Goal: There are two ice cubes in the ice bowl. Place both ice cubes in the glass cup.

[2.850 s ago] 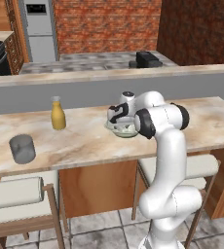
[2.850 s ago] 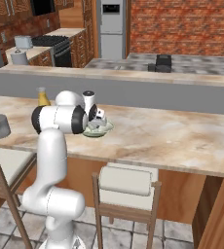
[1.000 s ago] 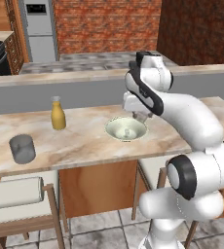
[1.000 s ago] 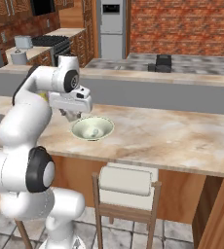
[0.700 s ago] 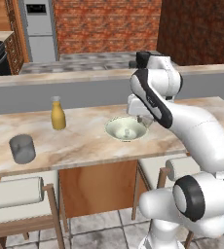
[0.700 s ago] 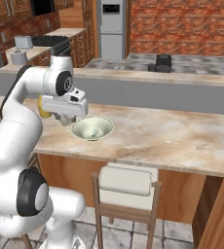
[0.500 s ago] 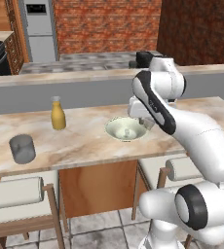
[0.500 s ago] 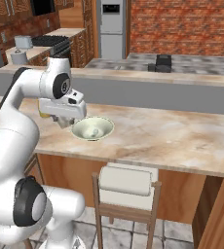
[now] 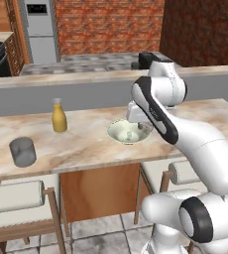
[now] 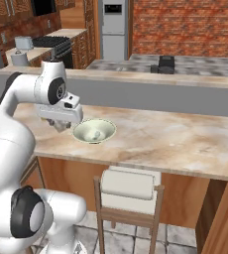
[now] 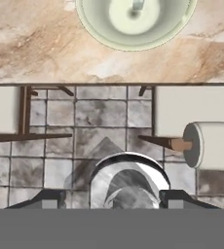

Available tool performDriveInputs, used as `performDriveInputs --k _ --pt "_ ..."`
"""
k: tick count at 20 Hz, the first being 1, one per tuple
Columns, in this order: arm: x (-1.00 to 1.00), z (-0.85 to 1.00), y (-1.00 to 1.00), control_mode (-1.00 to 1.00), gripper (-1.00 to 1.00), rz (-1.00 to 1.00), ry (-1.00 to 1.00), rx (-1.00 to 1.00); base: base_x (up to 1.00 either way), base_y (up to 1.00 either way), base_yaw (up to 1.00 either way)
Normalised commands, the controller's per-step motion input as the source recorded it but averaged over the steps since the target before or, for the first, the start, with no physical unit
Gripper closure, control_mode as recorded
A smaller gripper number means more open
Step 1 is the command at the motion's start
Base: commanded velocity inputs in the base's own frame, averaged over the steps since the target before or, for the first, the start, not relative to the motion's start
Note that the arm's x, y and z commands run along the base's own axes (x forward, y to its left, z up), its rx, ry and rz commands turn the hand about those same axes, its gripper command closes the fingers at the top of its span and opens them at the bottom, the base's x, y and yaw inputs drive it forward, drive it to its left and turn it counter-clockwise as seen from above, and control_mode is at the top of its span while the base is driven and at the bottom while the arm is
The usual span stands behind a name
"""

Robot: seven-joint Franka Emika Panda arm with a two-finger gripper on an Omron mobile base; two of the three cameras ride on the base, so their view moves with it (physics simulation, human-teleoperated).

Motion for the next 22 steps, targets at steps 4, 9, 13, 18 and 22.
performDriveInputs --k 4,9,13,18,22 --pt "-0.01 0.06 0.61 -1.00 1.00 0.02 0.00 0.00 0.00 0.00 0.00" --pt "0.00 0.05 0.79 -1.00 1.00 0.05 0.00 0.00 0.00 0.00 0.00" --pt "-0.16 0.00 0.48 -1.00 1.00 0.08 -0.02 0.00 0.00 0.00 0.00" --pt "-0.17 0.04 0.70 -1.00 1.00 0.10 -0.02 0.00 0.00 0.00 0.00" --pt "-0.15 0.16 0.81 -1.00 1.00 0.08 -0.04 0.00 0.00 0.00 0.00"
